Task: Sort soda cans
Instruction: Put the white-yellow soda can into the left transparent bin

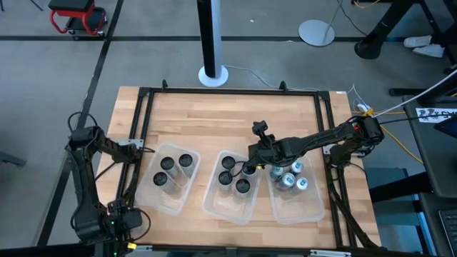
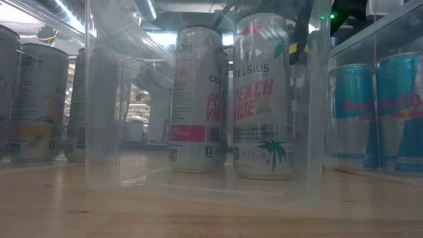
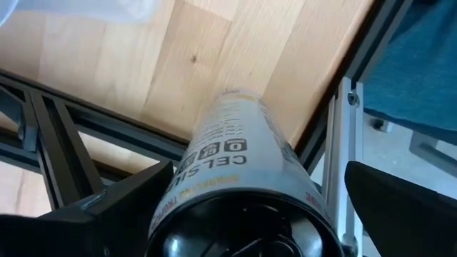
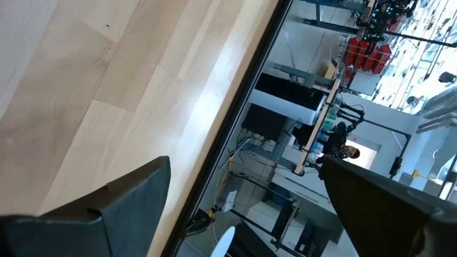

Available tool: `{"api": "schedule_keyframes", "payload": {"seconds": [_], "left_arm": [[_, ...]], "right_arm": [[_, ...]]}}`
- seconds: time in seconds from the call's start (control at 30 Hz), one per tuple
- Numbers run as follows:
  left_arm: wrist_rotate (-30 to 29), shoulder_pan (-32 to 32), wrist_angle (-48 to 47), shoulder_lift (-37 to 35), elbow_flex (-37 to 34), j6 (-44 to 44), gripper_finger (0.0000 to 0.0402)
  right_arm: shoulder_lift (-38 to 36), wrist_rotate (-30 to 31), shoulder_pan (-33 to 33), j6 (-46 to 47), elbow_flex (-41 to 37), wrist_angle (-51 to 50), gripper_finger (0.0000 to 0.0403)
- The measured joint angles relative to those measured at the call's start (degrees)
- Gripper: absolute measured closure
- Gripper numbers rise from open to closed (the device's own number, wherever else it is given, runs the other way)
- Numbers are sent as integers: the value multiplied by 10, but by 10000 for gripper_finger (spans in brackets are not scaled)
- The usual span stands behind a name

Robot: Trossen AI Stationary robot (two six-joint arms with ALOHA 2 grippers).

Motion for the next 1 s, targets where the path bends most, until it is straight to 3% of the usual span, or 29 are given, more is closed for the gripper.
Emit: {"api": "schedule_keyframes", "payload": {"seconds": [0.23,0.53,1.0], "left_arm": [[-16,0,0,0,0,50,2],[-16,4,4,0,0,26,6],[32,2,-2,0,0,26,133]], "right_arm": [[0,0,0,0,0,0,39],[0,0,0,0,0,0,39],[0,0,0,0,0,1,39]]}}
